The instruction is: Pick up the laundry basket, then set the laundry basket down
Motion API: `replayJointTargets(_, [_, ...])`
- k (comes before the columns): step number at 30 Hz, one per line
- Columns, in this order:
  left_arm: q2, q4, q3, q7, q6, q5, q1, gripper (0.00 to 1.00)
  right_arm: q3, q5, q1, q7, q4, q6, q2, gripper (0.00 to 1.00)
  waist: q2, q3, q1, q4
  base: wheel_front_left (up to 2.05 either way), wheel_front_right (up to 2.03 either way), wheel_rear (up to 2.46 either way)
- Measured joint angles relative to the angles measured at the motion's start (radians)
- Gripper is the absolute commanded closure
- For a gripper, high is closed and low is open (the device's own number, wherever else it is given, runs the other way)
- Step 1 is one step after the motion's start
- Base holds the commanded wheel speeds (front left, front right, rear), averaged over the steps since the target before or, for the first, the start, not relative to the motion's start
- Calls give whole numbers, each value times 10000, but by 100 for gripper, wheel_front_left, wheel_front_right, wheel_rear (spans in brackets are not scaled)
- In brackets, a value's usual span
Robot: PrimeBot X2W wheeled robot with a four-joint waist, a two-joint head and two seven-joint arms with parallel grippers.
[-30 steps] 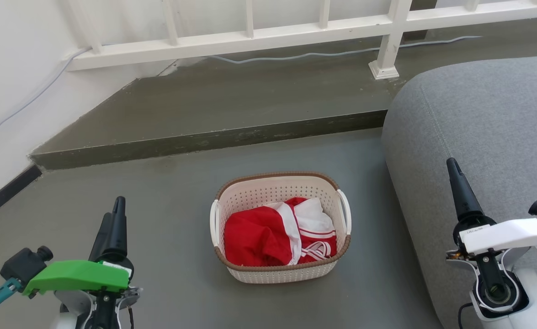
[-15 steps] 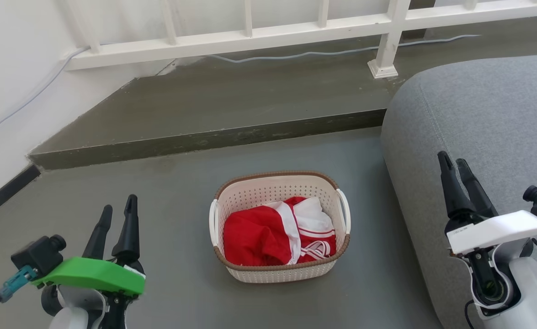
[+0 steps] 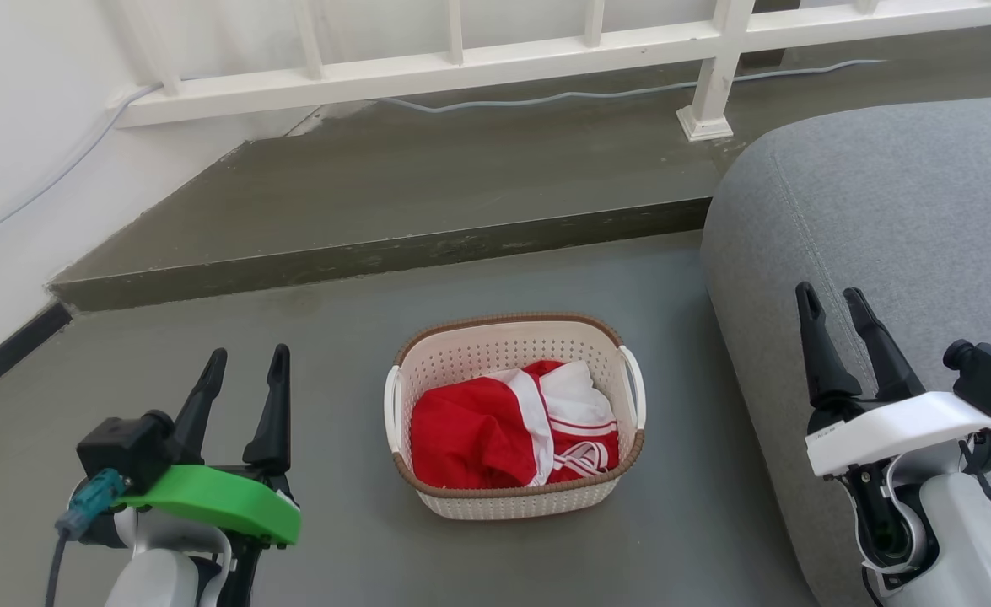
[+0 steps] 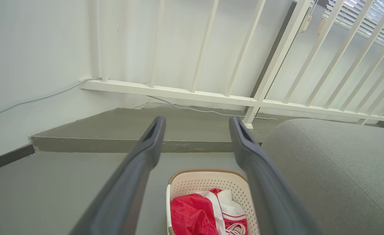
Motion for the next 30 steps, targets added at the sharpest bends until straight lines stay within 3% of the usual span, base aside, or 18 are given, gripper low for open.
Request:
replayJointTargets(11, [-198, -75, -303, -364, 73, 1524, 4, 0, 65, -1411, -9, -343, 15, -276, 12, 0, 0, 7, 0, -3, 0, 0, 0])
replayJointTargets(18, [-240, -148, -347, -577, 86, 2383, 5, 0, 146, -2180, -19, -529, 13, -278, 27, 0, 0, 21, 0, -4, 0, 0, 0])
replayJointTargets(30, [-343, -146, -278, -577, 84, 2433, 6, 0, 36, -2324, -29, -529, 69, -244, 184, 0, 0, 14, 0, -9, 0, 0, 0])
